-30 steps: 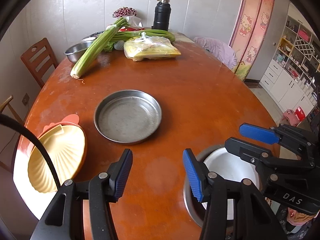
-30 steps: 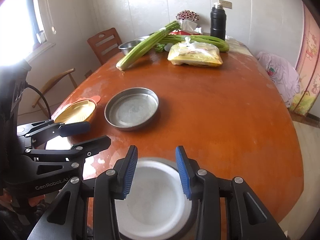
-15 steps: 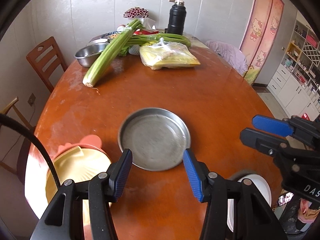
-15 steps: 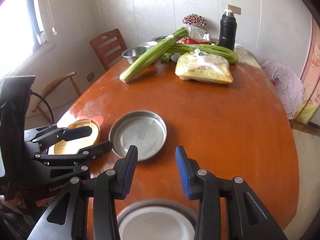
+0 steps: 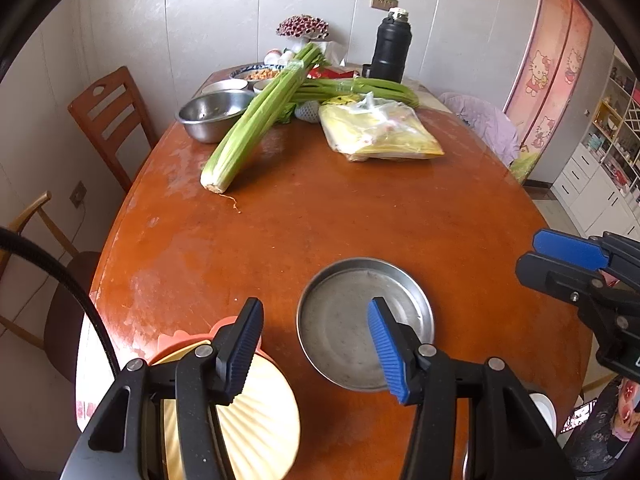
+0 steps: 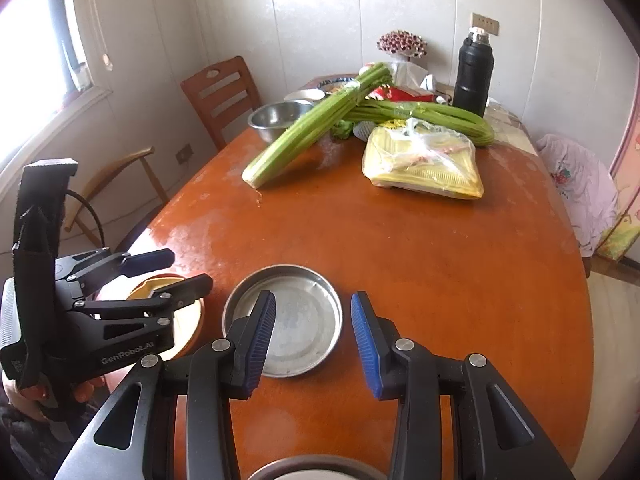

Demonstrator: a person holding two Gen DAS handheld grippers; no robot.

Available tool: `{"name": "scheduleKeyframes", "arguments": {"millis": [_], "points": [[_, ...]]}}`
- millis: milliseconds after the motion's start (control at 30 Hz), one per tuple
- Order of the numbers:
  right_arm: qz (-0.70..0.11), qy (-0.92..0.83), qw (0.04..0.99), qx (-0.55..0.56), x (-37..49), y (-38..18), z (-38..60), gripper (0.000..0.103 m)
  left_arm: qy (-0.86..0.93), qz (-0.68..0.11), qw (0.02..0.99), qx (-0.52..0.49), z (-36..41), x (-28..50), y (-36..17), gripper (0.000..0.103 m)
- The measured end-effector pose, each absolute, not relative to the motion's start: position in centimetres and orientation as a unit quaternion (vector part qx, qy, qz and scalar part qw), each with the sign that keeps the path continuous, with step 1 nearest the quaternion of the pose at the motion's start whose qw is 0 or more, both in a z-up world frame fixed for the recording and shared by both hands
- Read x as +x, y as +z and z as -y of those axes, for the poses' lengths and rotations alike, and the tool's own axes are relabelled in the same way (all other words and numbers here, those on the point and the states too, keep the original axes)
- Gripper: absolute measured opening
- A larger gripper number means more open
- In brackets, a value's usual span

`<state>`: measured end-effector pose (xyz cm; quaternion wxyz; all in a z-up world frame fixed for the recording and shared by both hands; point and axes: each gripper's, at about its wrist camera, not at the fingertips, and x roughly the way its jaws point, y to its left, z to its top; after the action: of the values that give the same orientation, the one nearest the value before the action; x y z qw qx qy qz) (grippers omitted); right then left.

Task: Organize plates and bowls
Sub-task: 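Reach the left tool to the flat steel pan and grip its rim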

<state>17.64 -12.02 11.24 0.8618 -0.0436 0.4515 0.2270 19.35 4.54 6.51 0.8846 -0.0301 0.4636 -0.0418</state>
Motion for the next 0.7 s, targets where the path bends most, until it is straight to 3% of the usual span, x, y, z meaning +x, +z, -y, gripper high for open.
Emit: {"name": "scheduleKeyframes", "arguments": {"millis": [700], "points": [[-0.58, 0.21, 0.783, -0.084, 22.7, -0.6, 9.7, 0.041, -0.044, -0.552, 0.833, -0.012, -3.6, 23.7, -1.5, 0.055]]}}
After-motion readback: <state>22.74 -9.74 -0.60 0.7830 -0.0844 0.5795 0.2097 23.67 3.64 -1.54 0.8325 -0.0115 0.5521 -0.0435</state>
